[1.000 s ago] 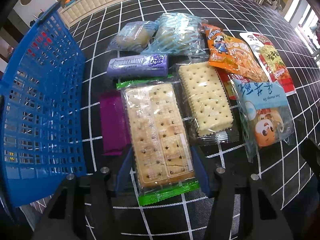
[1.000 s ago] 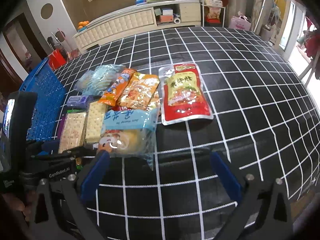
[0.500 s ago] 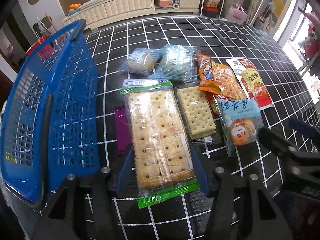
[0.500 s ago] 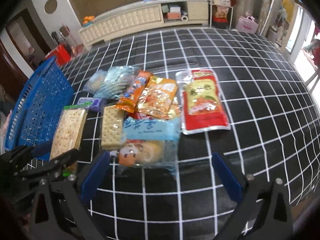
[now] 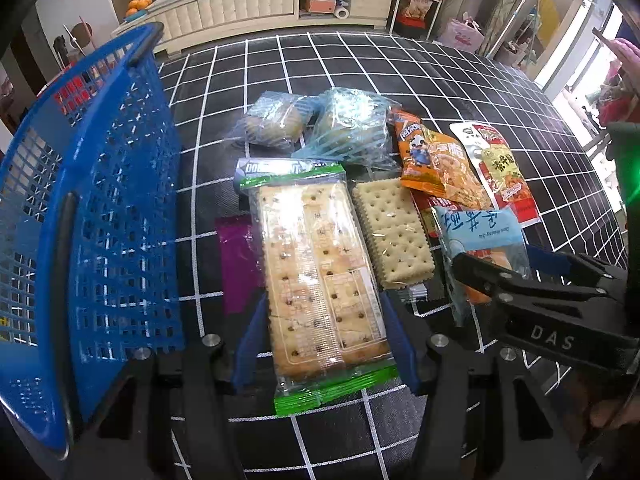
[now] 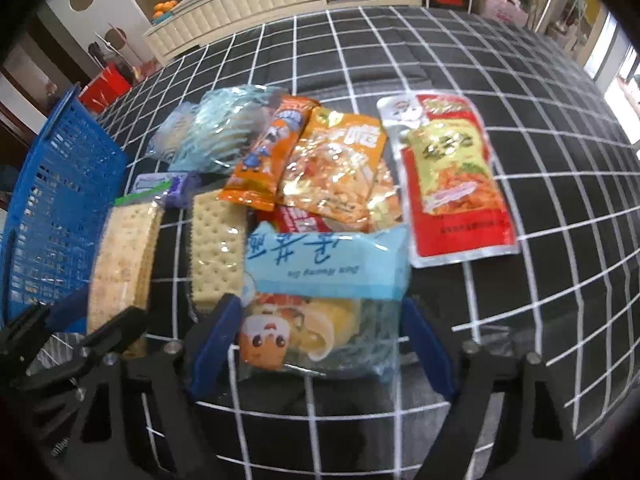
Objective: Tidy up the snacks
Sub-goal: 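Lift the cracker pack with the left tool while the right tool grasps the bun bag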
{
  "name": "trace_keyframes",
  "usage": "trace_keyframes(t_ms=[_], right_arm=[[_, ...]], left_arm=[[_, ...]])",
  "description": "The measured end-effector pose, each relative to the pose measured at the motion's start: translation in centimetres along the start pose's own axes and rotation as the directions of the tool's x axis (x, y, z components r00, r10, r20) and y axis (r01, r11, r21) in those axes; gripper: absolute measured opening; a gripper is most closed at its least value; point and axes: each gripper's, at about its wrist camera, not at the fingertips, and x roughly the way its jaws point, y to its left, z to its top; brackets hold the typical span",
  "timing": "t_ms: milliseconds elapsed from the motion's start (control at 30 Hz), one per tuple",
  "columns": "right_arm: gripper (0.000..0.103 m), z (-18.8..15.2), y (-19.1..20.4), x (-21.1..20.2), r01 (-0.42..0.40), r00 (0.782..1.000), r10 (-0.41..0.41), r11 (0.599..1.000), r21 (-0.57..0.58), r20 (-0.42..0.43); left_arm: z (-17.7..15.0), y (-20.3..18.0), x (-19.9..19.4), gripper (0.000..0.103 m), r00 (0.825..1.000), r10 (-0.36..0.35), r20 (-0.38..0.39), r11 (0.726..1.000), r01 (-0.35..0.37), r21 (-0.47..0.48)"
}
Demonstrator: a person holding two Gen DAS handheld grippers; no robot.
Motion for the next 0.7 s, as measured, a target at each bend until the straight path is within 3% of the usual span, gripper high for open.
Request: trace_keyframes(t_ms=[400, 700], right_arm=[[0.081, 0.3, 1.9, 0.0, 0.077, 0.997, -0.077, 0.996, -0.052, -0.009], [0.081, 0.5, 1.6, 0.4, 0.055, 0.998, -0.056, 0.998, -0.041, -0.014]], left_arm=[[-1.1, 0.2, -0.4, 0.054, 1.000, -0.008, -0.008, 1.000, 0.008, 0.003], [-1.2, -0.1, -0.2, 0.054, 1.000, -0.006, -0.015, 1.000, 0.006, 0.018]])
